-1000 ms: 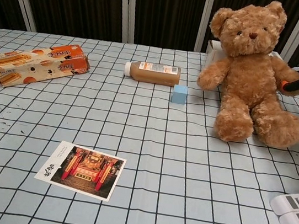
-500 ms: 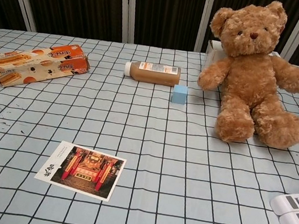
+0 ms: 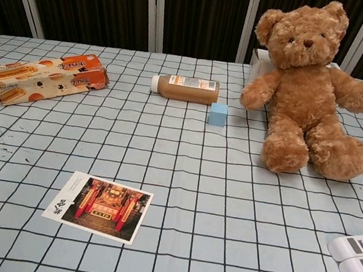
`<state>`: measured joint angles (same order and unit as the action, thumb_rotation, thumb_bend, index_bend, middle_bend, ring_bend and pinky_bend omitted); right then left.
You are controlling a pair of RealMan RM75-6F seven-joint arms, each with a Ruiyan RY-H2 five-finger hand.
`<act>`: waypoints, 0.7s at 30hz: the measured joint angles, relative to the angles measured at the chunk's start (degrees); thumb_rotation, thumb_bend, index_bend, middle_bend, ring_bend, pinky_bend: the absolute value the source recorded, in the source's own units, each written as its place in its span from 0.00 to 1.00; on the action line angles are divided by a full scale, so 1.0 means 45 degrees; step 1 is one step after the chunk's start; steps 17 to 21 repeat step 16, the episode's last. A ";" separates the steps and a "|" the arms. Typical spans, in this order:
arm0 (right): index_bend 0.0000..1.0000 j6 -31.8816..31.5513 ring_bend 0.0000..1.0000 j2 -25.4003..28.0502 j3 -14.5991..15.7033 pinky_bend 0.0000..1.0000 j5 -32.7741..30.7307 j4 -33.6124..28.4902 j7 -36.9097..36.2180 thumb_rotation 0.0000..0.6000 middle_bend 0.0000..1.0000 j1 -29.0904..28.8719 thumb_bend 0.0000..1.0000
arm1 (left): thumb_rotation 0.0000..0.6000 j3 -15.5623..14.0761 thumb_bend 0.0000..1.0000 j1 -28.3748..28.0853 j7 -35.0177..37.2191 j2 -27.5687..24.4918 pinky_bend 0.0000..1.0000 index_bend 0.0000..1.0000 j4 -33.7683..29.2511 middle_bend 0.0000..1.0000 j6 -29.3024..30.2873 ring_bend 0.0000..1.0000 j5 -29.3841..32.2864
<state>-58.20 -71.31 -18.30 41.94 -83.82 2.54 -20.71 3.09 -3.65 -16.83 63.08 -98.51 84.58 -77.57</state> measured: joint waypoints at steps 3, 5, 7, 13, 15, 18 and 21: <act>0.00 -0.1734 0.00 0.0520 0.0753 0.00 0.1718 -0.1178 -0.0323 1.00 0.11 0.1213 0.32 | 1.00 -0.0088 0.24 -0.0006 -0.0048 0.0014 0.03 0.17 -0.0025 0.00 -0.0025 0.00 -0.0134; 0.00 -0.3001 0.00 0.0672 0.1300 0.00 0.2917 -0.1460 -0.0401 1.00 0.09 0.1948 0.30 | 1.00 -0.0135 0.24 -0.0012 -0.0070 0.0022 0.03 0.17 -0.0039 0.00 -0.0044 0.00 -0.0214; 0.00 -0.4202 0.00 0.0641 0.1751 0.00 0.3943 -0.1424 -0.0489 1.00 0.07 0.2547 0.29 | 1.00 -0.0165 0.24 -0.0020 -0.0088 0.0029 0.03 0.17 -0.0042 0.00 -0.0045 0.00 -0.0302; 0.00 -0.5820 0.00 0.0333 0.2525 0.00 0.6114 -0.0263 -0.0967 1.00 0.05 0.3317 0.29 | 1.00 -0.0159 0.24 -0.0011 0.0035 0.0003 0.03 0.17 -0.0044 0.00 0.0075 0.00 -0.0456; 0.00 -0.6107 0.00 0.0264 0.2710 0.00 0.6779 0.0243 -0.1116 1.00 0.05 0.3375 0.29 | 1.00 -0.0148 0.24 0.0005 0.0104 -0.0017 0.03 0.17 -0.0026 0.00 0.0106 0.00 -0.0462; 0.00 -0.6291 0.00 0.0226 0.2857 0.00 0.7304 0.0651 -0.1211 1.00 0.05 0.3406 0.29 | 1.00 -0.0141 0.24 0.0012 0.0155 -0.0031 0.03 0.17 -0.0016 0.00 0.0105 0.00 -0.0450; 0.00 -0.6291 0.00 0.0226 0.2857 0.00 0.7304 0.0651 -0.1211 1.00 0.05 0.3406 0.29 | 1.00 -0.0141 0.24 0.0012 0.0155 -0.0031 0.03 0.17 -0.0016 0.00 0.0105 0.00 -0.0450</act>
